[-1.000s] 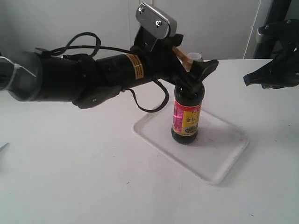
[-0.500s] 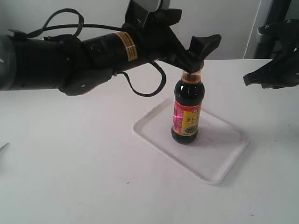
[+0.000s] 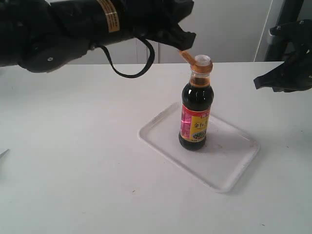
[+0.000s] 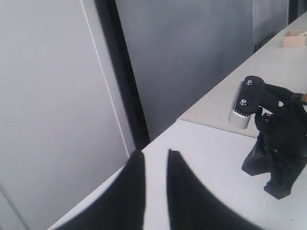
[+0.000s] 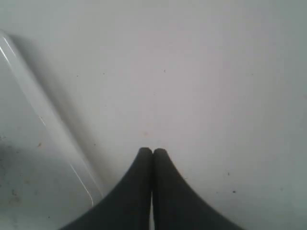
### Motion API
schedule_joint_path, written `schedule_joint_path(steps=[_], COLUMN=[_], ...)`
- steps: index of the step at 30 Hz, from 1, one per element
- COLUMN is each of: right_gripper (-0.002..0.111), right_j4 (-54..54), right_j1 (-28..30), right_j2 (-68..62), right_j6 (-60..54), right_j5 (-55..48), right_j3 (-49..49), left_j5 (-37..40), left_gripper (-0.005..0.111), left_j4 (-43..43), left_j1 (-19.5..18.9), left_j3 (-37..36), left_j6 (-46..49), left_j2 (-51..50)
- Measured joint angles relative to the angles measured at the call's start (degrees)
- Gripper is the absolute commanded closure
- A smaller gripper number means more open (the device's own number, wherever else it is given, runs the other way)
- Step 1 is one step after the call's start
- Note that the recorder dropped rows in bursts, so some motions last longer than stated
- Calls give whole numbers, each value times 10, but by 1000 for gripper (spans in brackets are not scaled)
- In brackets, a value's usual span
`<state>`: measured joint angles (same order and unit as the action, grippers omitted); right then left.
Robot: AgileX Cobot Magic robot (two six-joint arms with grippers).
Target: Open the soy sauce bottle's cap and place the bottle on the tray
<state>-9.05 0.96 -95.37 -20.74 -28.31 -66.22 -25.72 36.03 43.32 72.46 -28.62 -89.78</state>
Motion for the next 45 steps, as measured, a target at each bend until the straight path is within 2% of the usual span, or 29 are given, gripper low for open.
schedule_joint_path(steps=[9, 18, 22, 25, 28, 30, 33, 35, 40, 45], right_gripper=[108, 108, 108, 108, 108, 108, 108, 108, 108, 108], right_j4=[0, 0, 0, 1, 14, 21, 28, 39, 55, 57], right_j1=[0, 0, 0, 0, 0, 0, 0, 0, 0, 0], right_j2=[0, 0, 0, 0, 0, 0, 0, 0, 36, 85], right_j6=[0, -13, -16, -17, -17, -17, -8, 7, 27, 27], right_j5=[-1, -6, -19, -42, -52, -60, -87, -117, -174, -179], right_j3=[0, 0, 0, 0, 0, 0, 0, 0, 0, 0], left_j5=[167, 257, 360, 484, 562, 621, 708, 757, 805, 759], left_gripper=[106, 106, 106, 106, 106, 106, 106, 106, 106, 106], left_j4=[13, 13, 13, 13, 5, -31, -151, -209, -232, -248], left_j1=[-12, -97, -137, -183, -216, -243, -291, -299, -300, -300], left_j3=[-5, -52, -52, -52, -52, -52, -52, -52, -52, -76], left_j6=[17, -24, -34, -28, -6, 39, 137, 190, 208, 224], left_j2=[40, 89, 89, 89, 89, 89, 89, 89, 89, 107])
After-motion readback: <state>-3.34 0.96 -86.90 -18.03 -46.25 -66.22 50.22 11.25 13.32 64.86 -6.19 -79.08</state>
